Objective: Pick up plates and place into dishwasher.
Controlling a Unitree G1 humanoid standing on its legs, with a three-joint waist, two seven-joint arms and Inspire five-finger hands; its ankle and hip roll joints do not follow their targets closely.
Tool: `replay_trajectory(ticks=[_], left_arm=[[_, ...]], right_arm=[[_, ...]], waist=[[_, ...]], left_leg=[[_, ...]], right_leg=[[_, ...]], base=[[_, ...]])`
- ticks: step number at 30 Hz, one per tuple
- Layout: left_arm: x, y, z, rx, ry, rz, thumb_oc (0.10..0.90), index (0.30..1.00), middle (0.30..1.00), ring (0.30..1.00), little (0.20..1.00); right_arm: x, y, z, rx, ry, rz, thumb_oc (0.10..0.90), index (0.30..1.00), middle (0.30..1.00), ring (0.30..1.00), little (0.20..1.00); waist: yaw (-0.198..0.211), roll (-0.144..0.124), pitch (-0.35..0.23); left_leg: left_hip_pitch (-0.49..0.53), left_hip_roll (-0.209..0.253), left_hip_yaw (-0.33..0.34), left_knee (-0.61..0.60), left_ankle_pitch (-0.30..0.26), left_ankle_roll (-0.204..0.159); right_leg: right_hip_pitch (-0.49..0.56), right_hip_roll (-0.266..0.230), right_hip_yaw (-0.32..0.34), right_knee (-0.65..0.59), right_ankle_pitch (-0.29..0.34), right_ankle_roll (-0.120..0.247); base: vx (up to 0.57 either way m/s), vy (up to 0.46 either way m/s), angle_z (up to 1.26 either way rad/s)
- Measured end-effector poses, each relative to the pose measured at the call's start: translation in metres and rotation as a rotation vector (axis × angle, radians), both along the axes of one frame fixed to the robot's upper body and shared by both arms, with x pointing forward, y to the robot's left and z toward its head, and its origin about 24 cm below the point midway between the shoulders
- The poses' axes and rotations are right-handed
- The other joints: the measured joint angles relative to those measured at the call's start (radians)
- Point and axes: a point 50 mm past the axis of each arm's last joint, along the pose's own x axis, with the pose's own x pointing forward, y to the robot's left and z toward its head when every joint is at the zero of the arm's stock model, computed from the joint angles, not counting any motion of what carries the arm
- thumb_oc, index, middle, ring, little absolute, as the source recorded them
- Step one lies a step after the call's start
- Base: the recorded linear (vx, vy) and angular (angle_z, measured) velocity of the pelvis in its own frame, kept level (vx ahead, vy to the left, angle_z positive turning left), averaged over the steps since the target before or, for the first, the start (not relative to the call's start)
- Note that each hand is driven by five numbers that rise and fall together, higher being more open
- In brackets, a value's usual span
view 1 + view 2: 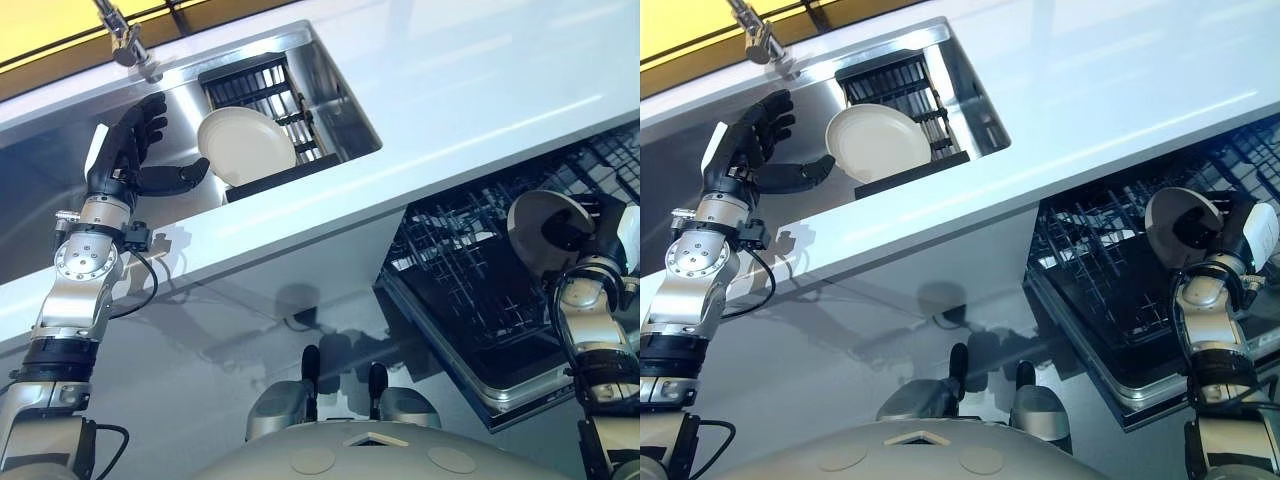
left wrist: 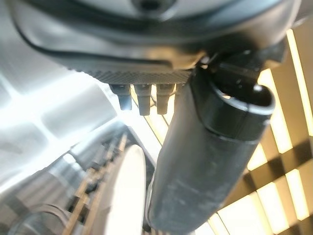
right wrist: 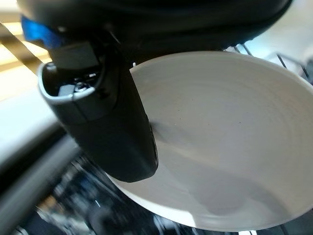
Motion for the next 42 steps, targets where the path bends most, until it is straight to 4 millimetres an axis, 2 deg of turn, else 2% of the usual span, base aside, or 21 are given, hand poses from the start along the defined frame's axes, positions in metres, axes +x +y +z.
replay_trajectory(ticks=[4, 11, 16, 17, 18, 24, 31, 35, 42], left_arm=[[0.000, 0.008, 0.005, 0.029, -0.004, 0.014, 0.800, 0.900, 0.900, 0.900, 0.900], [0.005, 0.012, 0.021, 0.040, -0.048, 0.008, 0.800, 0.900, 0.900, 0.900, 0.900], [0.006, 0.014, 0.026, 0.057, -0.051, 0.003, 0.800, 0.900, 0.900, 0.900, 0.900], [0.006, 0.014, 0.026, 0.057, -0.050, 0.000, 0.800, 0.900, 0.900, 0.900, 0.900], [0.007, 0.013, 0.027, 0.058, -0.050, -0.006, 0.800, 0.900, 0.900, 0.900, 0.900], [0.013, 0.008, 0.041, 0.061, -0.094, -0.031, 0.800, 0.900, 0.900, 0.900, 0.900], [0.014, 0.007, 0.042, 0.058, -0.091, -0.042, 0.800, 0.900, 0.900, 0.900, 0.900], [0.016, 0.007, 0.035, -0.035, -0.046, -0.043, 0.800, 0.900, 0.900, 0.900, 0.900], [0.020, 0.008, 0.027, -0.069, 0.013, -0.032, 0.800, 0.900, 0.900, 0.900, 0.900]], right_arm=[[0.008, -0.005, -0.002, 0.035, 0.046, -0.058, 0.100, 0.300, 0.300, 0.300, 0.200], [0.028, -0.012, 0.023, 0.061, 0.036, -0.078, 0.100, 0.300, 0.300, 0.300, 0.200], [0.033, -0.014, 0.026, 0.073, 0.067, -0.086, 0.100, 0.300, 0.300, 0.300, 0.200], [0.034, -0.014, 0.027, 0.075, 0.066, -0.085, 0.682, 0.799, 0.799, 0.799, 0.782], [0.035, -0.014, 0.027, 0.071, 0.072, -0.079, 0.800, 0.900, 0.900, 0.900, 0.900], [0.039, -0.007, 0.027, 0.105, 0.038, -0.039, 0.800, 0.900, 0.900, 0.900, 0.900], [0.054, 0.026, 0.042, 0.144, -0.135, 0.116, 0.800, 0.900, 0.900, 0.900, 0.900], [0.055, 0.042, 0.043, 0.158, -0.185, 0.186, 0.800, 0.900, 0.900, 0.900, 0.900], [0.045, 0.050, 0.040, 0.192, -0.217, 0.232, 0.800, 0.900, 0.900, 0.900, 0.900]], waist=[[0.017, -0.003, 0.009], [0.047, -0.007, 0.084], [0.063, -0.013, 0.093], [0.063, -0.014, 0.093], [0.063, -0.014, 0.094], [0.058, -0.027, 0.101], [0.034, -0.027, 0.102], [0.029, -0.027, 0.102], [-0.001, -0.029, 0.100]], left_leg=[[-0.009, -0.002, -0.009, 0.001, 0.003, -0.001], [-0.017, 0.003, -0.027, 0.000, 0.022, -0.010], [-0.041, 0.007, -0.035, 0.001, 0.030, -0.014], [-0.041, 0.007, -0.035, 0.001, 0.030, -0.014], [-0.041, 0.006, -0.034, 0.001, 0.030, -0.013], [-0.036, 0.007, -0.031, 0.001, 0.031, -0.012], [-0.027, 0.009, -0.016, 0.001, 0.031, -0.012], [-0.008, 0.008, 0.003, 0.000, 0.025, -0.006], [0.010, 0.010, 0.041, 0.000, 0.017, 0.001]], right_leg=[[-0.002, 0.002, -0.002, 0.000, -0.004, 0.001], [0.001, 0.012, -0.025, 0.008, -0.008, -0.001], [-0.025, 0.016, -0.027, 0.025, -0.013, -0.009], [-0.025, 0.015, -0.026, 0.025, -0.013, -0.009], [-0.025, 0.014, -0.026, 0.024, -0.013, -0.009], [-0.020, 0.015, -0.023, 0.024, -0.013, -0.009], [-0.014, 0.015, -0.013, 0.025, -0.012, -0.010], [-0.004, 0.011, 0.010, 0.025, -0.012, -0.009], [-0.006, 0.008, 0.054, 0.037, -0.012, -0.008]], base=[[0.01, -0.068, 0.14], [-0.06, -0.069, 0.15], [-0.03, -0.041, 0.07], [0.00, -0.020, 0.03], [0.00, 0.000, 0.00], [0.00, 0.004, -0.01], [-0.01, 0.050, -0.04], [-0.01, 0.075, -0.12], [-0.04, 0.094, -0.15]])
